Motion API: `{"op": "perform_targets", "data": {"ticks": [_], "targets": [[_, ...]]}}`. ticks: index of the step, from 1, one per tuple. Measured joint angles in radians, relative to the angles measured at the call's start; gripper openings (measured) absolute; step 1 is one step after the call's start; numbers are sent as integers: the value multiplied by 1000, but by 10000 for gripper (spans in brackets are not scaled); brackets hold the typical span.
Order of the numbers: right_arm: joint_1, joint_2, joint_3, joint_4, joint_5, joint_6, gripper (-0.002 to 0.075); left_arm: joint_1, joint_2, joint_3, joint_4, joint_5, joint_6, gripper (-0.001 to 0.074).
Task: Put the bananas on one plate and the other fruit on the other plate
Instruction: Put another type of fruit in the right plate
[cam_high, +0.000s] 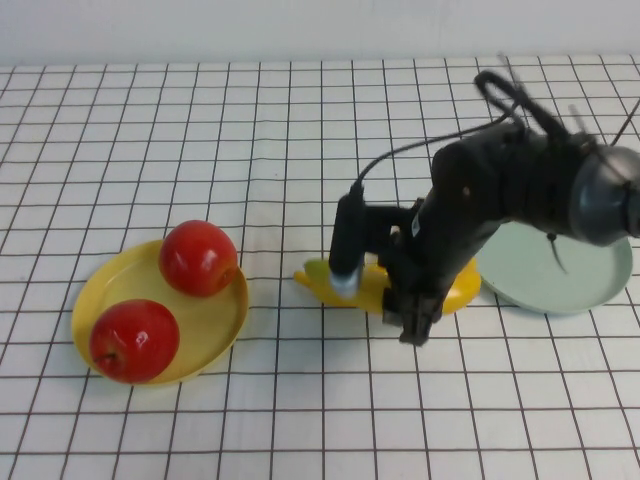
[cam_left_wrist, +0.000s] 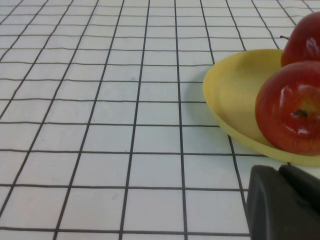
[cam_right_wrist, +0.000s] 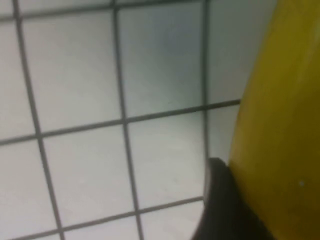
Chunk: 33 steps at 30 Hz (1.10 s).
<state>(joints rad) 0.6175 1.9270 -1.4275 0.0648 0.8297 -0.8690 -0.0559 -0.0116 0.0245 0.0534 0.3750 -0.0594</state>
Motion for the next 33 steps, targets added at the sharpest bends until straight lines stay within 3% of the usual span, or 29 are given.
{"op": "perform_targets", "data": {"ticks": [4, 11, 17, 22, 27, 33], "targets": [[-53, -117, -15, 21, 17, 210, 323, 0, 0, 0, 0, 0, 0, -3], [-305, -205, -17, 29, 55, 513, 323, 0, 0, 0, 0, 0, 0, -3], [-469, -141, -17, 29, 21, 570, 323, 0, 0, 0, 0, 0, 0, -4], [-492, -55, -17, 42, -33, 574, 327, 0, 0, 0, 0, 0, 0, -4], [-492, 32, -17, 67, -82, 574, 417, 0, 0, 0, 2, 0, 0, -3], [-473, 39, -35, 68, -56, 574, 446, 0, 0, 0, 2, 0, 0, -3]]}}
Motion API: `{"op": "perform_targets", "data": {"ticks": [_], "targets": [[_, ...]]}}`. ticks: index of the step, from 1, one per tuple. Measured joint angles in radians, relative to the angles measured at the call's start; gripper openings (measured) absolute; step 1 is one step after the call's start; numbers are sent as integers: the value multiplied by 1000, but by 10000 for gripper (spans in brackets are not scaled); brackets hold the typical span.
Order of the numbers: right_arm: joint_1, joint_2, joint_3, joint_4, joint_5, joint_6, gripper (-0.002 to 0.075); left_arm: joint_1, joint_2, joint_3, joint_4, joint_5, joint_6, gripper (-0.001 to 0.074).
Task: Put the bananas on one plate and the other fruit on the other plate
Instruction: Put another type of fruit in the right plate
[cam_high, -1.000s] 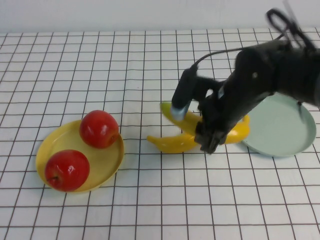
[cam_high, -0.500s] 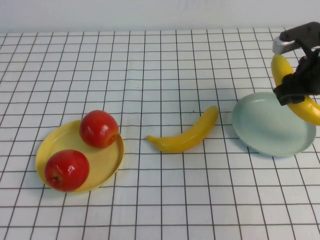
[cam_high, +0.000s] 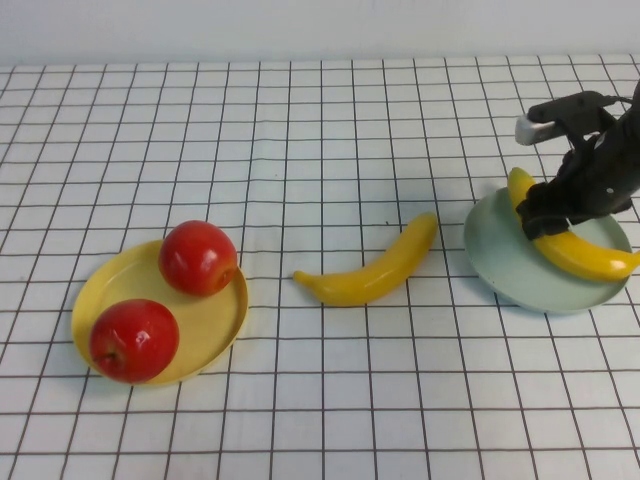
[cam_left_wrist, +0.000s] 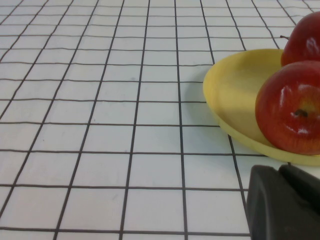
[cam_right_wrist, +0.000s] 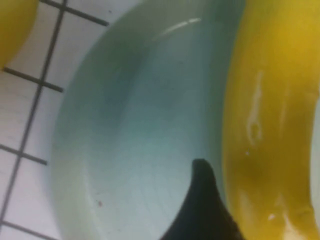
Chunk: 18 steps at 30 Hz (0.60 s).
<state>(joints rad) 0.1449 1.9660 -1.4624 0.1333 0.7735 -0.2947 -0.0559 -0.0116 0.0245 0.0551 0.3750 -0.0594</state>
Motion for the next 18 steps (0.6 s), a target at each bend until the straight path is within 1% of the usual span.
{"op": "perform_targets", "data": {"ticks": [3, 6, 11, 13, 16, 18], "targets": [[36, -41, -40, 0, 29, 0, 447, 0, 0, 0, 0, 0, 0, -3], [112, -88, -84, 0, 53, -44, 448, 0, 0, 0, 0, 0, 0, -3], [297, -107, -114, 4, 116, -309, 449, 0, 0, 0, 0, 0, 0, -3], [357, -89, -114, 10, 127, -420, 449, 0, 0, 0, 0, 0, 0, -4], [425, -46, -116, 14, 131, -573, 449, 0, 0, 0, 0, 0, 0, -4], [447, -13, -116, 14, 131, -630, 449, 0, 0, 0, 0, 0, 0, -4]]}}
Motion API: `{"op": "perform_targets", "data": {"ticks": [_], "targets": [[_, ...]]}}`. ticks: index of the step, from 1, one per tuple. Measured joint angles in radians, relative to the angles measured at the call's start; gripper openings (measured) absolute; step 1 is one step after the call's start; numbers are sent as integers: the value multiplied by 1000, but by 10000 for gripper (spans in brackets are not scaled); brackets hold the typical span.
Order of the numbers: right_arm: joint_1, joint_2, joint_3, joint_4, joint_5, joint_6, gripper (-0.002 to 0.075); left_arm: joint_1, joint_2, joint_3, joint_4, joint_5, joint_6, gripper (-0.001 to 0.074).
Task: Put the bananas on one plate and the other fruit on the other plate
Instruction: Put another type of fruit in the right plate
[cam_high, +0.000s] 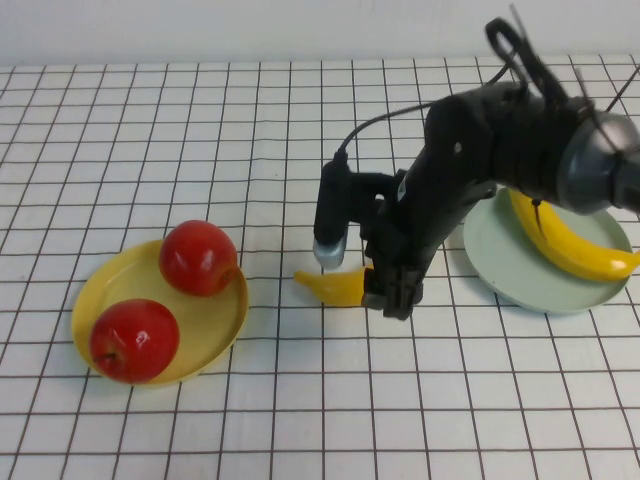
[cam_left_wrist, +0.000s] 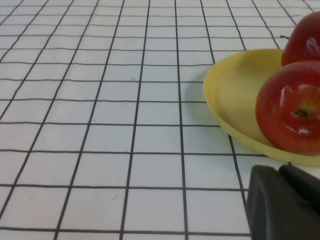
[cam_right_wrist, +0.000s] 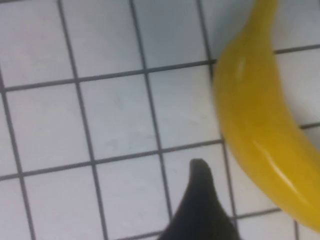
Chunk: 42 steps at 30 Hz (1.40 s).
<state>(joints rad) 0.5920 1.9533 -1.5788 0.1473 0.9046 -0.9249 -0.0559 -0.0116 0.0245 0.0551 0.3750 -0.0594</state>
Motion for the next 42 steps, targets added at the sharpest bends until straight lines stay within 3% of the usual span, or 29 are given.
{"op": "perform_targets", "data": {"ticks": [8, 18, 32, 42], "targets": [[13, 84, -2, -13, -24, -123, 449, 0, 0, 0, 0, 0, 0, -4], [13, 137, -4, -23, -271, -155, 449, 0, 0, 0, 0, 0, 0, -4], [24, 121, -103, -17, -258, -155, 449, 0, 0, 0, 0, 0, 0, -4], [15, 183, -132, -31, -363, -155, 449, 0, 0, 0, 0, 0, 0, -4]]}}
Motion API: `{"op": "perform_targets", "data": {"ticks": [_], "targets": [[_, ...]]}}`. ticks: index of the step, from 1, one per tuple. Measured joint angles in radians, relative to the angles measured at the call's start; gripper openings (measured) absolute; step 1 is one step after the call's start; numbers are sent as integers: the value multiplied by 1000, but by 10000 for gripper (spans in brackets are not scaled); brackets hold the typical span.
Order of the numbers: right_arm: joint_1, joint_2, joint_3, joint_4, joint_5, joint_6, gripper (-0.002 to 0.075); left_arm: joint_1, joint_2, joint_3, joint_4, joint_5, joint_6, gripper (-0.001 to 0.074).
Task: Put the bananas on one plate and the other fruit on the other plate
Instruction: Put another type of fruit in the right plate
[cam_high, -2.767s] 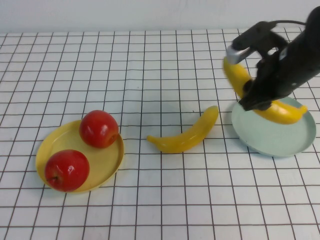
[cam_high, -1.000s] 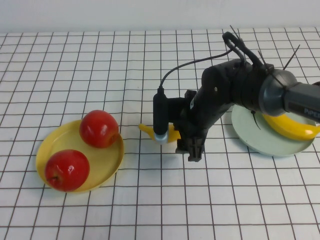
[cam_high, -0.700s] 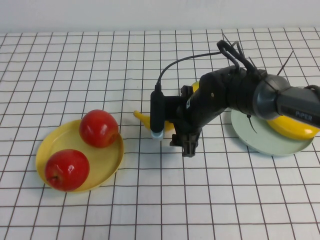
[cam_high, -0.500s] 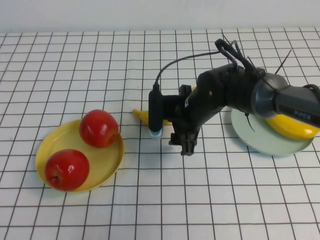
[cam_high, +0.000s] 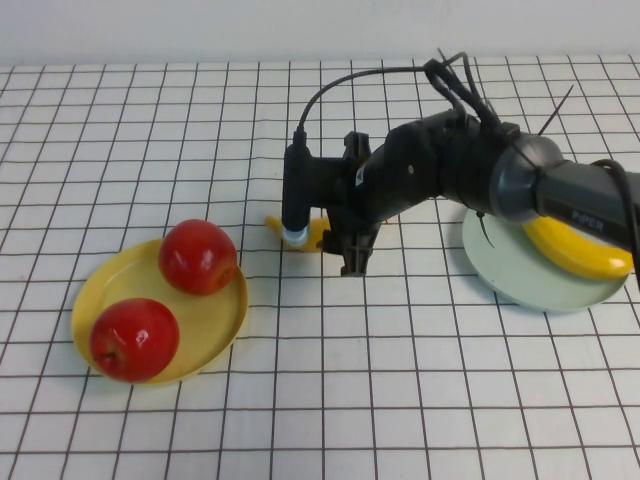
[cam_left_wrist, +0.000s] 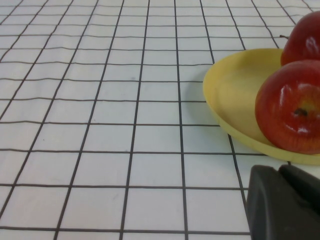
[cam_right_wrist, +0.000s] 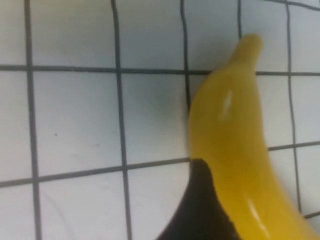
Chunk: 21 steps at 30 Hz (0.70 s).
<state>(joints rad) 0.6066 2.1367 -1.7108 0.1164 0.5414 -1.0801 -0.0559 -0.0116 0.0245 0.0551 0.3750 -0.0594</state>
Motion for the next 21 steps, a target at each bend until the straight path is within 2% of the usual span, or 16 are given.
{"op": "perform_targets", "data": {"ticks": [8, 12, 15, 21], "targets": [[-8, 68, -4, -27, -58, 0, 444, 0, 0, 0, 0, 0, 0, -4], [-14, 74, -8, -23, -62, 0, 410, 0, 0, 0, 0, 0, 0, -4], [-16, 74, -8, -10, -57, 0, 358, 0, 0, 0, 0, 0, 0, -4], [-20, 61, -10, 69, -23, 10, 352, 0, 0, 0, 0, 0, 0, -4]]}}
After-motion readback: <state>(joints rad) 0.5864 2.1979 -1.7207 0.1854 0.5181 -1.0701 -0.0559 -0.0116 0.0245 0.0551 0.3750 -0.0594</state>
